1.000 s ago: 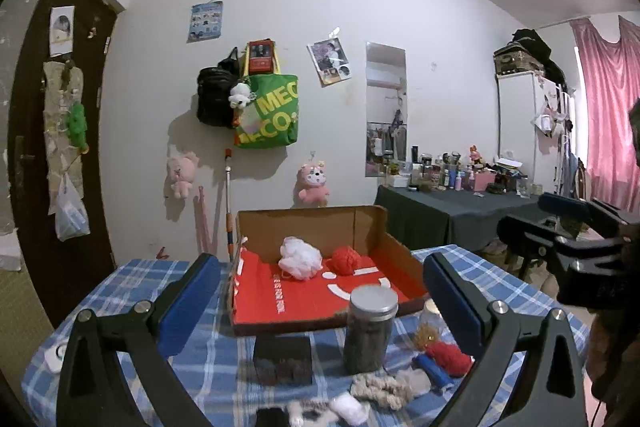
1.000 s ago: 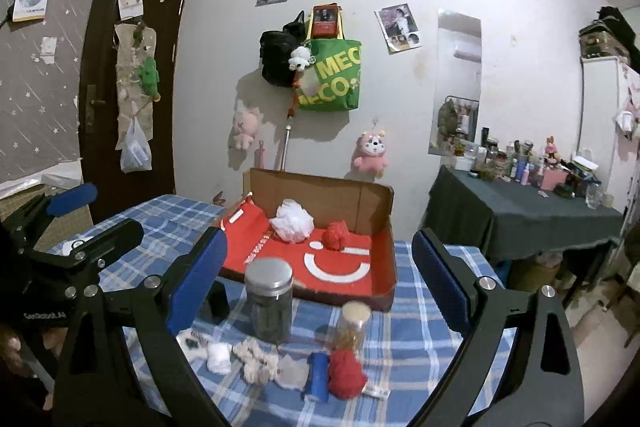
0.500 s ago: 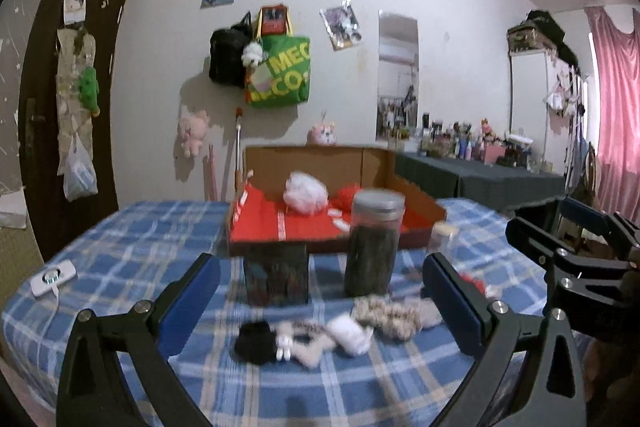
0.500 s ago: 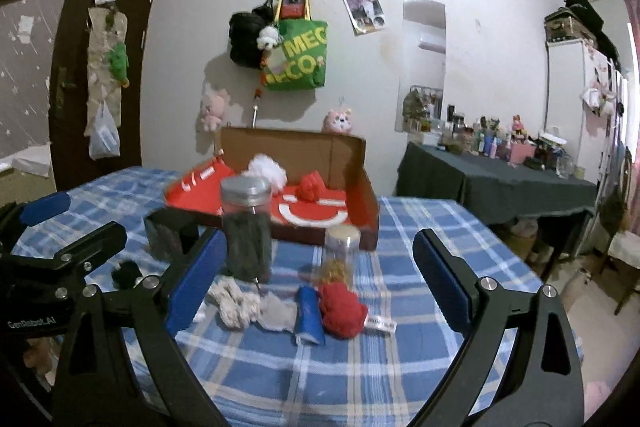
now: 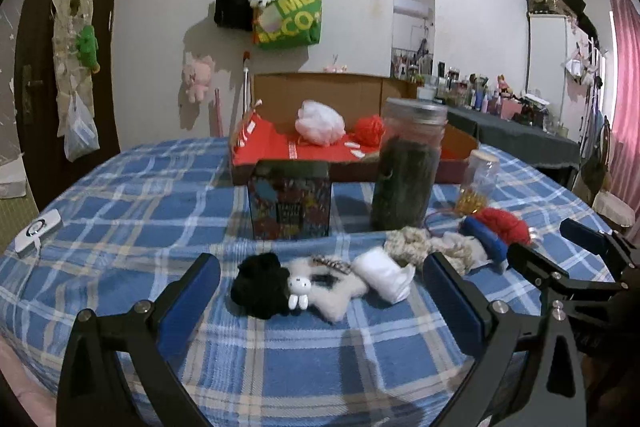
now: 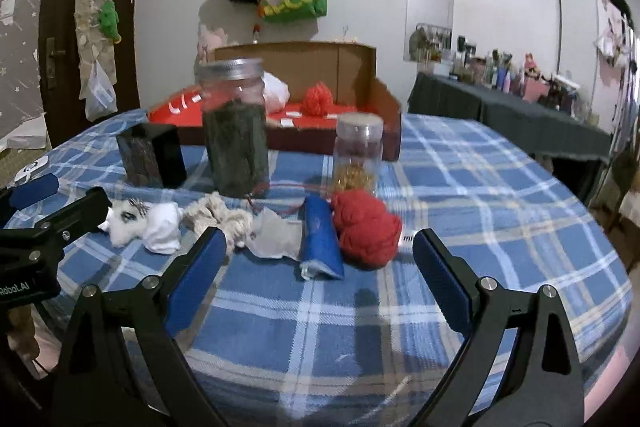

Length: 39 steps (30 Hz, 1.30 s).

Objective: Organize soft objects
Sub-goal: 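Withdraw both tools from the box back toward the remaining items, then grasp the black fluffy item with left tool while right tool grasps cream scrunchie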

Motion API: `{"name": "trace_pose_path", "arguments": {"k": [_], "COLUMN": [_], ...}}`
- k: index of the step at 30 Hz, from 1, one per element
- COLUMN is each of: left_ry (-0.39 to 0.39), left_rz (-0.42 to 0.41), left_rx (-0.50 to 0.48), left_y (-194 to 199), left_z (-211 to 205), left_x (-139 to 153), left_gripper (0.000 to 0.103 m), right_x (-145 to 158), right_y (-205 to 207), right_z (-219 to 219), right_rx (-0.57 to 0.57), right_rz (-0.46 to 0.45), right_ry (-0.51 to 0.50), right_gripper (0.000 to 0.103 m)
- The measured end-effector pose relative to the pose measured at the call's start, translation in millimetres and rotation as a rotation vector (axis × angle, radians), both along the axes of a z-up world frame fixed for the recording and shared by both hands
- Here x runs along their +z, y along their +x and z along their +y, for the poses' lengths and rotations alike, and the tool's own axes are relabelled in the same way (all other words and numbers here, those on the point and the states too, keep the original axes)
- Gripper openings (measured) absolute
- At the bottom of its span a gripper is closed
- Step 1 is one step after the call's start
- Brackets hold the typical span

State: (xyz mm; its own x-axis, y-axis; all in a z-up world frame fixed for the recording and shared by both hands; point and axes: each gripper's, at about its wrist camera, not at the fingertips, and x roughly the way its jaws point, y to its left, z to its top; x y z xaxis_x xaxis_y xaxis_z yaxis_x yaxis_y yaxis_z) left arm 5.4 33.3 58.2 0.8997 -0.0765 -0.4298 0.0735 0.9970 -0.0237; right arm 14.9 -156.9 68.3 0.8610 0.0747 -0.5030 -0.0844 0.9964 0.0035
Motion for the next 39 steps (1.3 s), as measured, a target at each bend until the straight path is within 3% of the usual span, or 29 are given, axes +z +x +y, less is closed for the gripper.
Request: {"name": "trace_pose_path", "arguments": {"k": [8,27,29,32,34,35,37,39], "left_ry": [-0.006,0.019,0.014,0.012,0.014,0.012,-0.023,-0.042], "left_rz": [0.057,0.138,0.148,0.171,0.192,0.201,0.211,0.218], "left_rx": [0.007,-0.011,-0.019,-0.049,-0.072,-0.086,-0.139,-0.175], "left_y": [15,39,42,48,51,52,53,53], "left_z": [8,49,52,54,53,52,52,50], "left_x": [-13,-13,-14,-18,-22,-24,-25,-22], "left_gripper": [0.103,0.102,0.098,0.084,0.064,0.057,0.031,0.03], "right_x": [-7,-4,-4,-9,-16,-18,-18,-16], "right_y": [8,40,41,45,50,51,49,45], "right_z": [-1,37,45,57,63,64,63,63], "right_rx": [0.014,0.19,0.211,0.237,0.261,0.265,0.278,0.285], "right_rz": [0.025,0.098,0.101,0.122,0.165,0.178,0.167,0.153], "right_ry": [0.017,0.082,0.075,0.035,0.026,0.022,0.025,0.028], "right_gripper": [0.096,0.095,0.093,0.072,0.043,0.035,0.028,0.028]}}
